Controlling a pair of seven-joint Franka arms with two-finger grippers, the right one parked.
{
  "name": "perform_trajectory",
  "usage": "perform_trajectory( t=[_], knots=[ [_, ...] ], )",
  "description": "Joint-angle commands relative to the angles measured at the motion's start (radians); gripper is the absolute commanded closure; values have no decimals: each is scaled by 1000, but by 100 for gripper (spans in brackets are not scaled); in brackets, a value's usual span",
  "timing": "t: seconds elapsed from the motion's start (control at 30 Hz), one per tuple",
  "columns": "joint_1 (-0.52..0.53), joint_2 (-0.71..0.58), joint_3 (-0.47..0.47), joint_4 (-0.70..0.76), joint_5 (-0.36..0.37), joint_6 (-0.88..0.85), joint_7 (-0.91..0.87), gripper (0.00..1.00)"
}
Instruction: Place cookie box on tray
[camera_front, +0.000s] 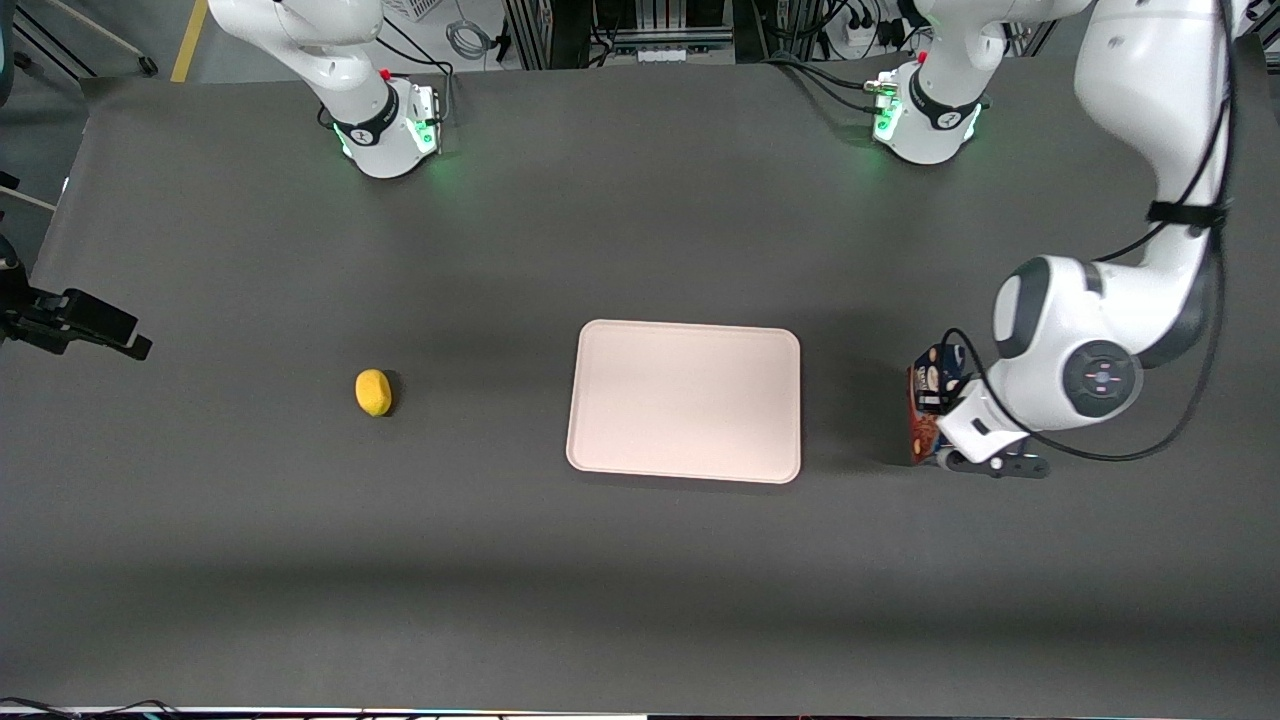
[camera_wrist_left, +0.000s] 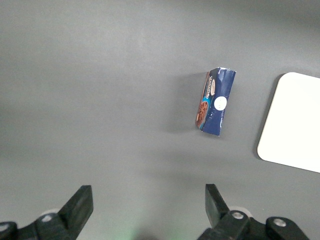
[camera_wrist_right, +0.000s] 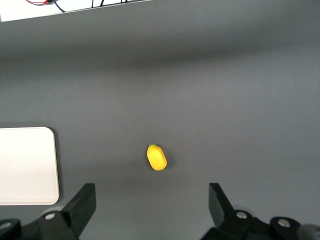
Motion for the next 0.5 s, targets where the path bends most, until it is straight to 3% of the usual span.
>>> perform_trajectory(
  t=[0.0, 0.23, 0.47],
  knots=[
    [-6, -24, -9, 182, -6, -216, -87, 98],
    [-12, -24, -107, 351, -32, -377, -285, 98],
    [-21, -9, -242, 372, -27, -370, -430, 98]
  ],
)
